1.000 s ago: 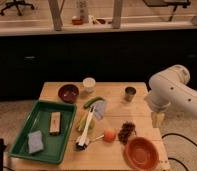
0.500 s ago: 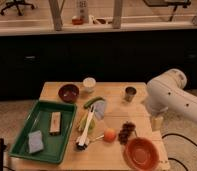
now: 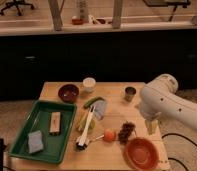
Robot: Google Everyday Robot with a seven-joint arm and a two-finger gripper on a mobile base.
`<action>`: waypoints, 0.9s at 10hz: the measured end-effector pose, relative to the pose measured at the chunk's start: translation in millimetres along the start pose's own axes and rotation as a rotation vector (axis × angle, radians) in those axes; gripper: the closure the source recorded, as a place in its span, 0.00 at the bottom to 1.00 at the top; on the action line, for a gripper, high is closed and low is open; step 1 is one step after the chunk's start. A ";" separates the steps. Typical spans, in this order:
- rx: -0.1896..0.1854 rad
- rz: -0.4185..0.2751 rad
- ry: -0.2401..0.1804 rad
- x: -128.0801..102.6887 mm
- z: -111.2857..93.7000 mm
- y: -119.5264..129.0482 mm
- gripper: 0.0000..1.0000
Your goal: Place pepper in red bowl
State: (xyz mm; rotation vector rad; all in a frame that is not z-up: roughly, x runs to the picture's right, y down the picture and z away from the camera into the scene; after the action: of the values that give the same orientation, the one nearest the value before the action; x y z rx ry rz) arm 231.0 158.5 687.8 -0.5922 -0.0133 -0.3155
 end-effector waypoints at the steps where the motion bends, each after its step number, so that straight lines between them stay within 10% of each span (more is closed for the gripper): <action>1: -0.004 -0.008 -0.002 0.3 3.9 2.1 0.20; 9: 0.000 -0.116 -0.029 -33.6 34.4 -9.0 0.20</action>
State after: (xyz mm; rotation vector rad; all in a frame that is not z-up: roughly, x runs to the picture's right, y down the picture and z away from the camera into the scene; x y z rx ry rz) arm 199.0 180.1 717.9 -0.5971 -0.0762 -0.4191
